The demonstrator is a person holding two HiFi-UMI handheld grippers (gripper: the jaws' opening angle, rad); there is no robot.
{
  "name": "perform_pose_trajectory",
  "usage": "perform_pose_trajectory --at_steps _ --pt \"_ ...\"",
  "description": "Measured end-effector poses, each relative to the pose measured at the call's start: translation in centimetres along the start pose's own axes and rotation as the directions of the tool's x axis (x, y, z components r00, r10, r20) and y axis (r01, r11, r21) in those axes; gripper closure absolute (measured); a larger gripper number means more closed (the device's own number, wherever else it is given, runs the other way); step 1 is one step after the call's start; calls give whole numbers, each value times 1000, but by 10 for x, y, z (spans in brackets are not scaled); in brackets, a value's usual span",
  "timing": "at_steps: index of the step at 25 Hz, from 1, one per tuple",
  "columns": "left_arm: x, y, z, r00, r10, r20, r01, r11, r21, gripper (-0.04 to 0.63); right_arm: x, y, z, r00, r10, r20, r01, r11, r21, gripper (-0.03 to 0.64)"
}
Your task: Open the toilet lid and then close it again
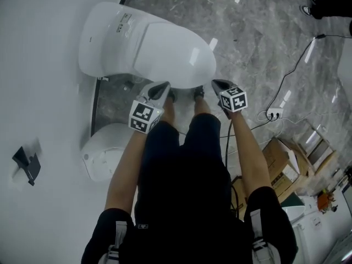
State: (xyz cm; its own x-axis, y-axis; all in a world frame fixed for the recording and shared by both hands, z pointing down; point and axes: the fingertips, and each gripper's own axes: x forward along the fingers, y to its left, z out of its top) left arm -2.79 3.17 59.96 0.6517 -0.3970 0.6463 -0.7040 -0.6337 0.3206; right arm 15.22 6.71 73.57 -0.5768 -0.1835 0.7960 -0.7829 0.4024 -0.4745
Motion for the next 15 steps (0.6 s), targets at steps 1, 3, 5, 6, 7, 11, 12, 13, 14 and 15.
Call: perform_pose_trajectory --at_steps 1,3,5,6,7,11,12,13,14,15 --pt "-4 -2 5 1000 3 7 -3 1000 1 584 -9 8 8 1000 9 13 -9 1000 -17 614" --pt "-13 -5 12 1000 12 25 -12 1000 -2 584 -26 24 24 999 32 38 -30 998 -54 614" --pt "-21 -7 12 999 26 36 -26 1000 -15 584 -42 39 37 997 56 54 -51 994 -92 614" --pt "-26 -7 11 999 33 36 -32 999 -21 584 -50 47 44 996 66 61 -59 992 -111 614" --pt "-31 -8 8 999 38 32 -37 999 -27 584 -58 55 50 995 76 69 -66 989 -130 614" --pt "-49 -22 0 1000 21 14 -20 999 -38 584 -89 94 70 988 121 99 -97 971 -220 614" --pt "-53 -27 0 1000 13 12 -12 999 -34 584 -96 105 74 986 133 103 -105 964 -245 614" --pt "-57 -32 1 1000 8 14 -8 999 -31 584 -102 115 77 984 146 103 -113 955 -273 614" --pt "-60 -35 4 1000 9 21 -9 999 -30 584 -107 124 79 982 159 100 -122 945 -302 614" --pt "-63 -38 7 999 16 33 -15 999 -34 584 -112 133 80 981 171 93 -131 934 -332 614"
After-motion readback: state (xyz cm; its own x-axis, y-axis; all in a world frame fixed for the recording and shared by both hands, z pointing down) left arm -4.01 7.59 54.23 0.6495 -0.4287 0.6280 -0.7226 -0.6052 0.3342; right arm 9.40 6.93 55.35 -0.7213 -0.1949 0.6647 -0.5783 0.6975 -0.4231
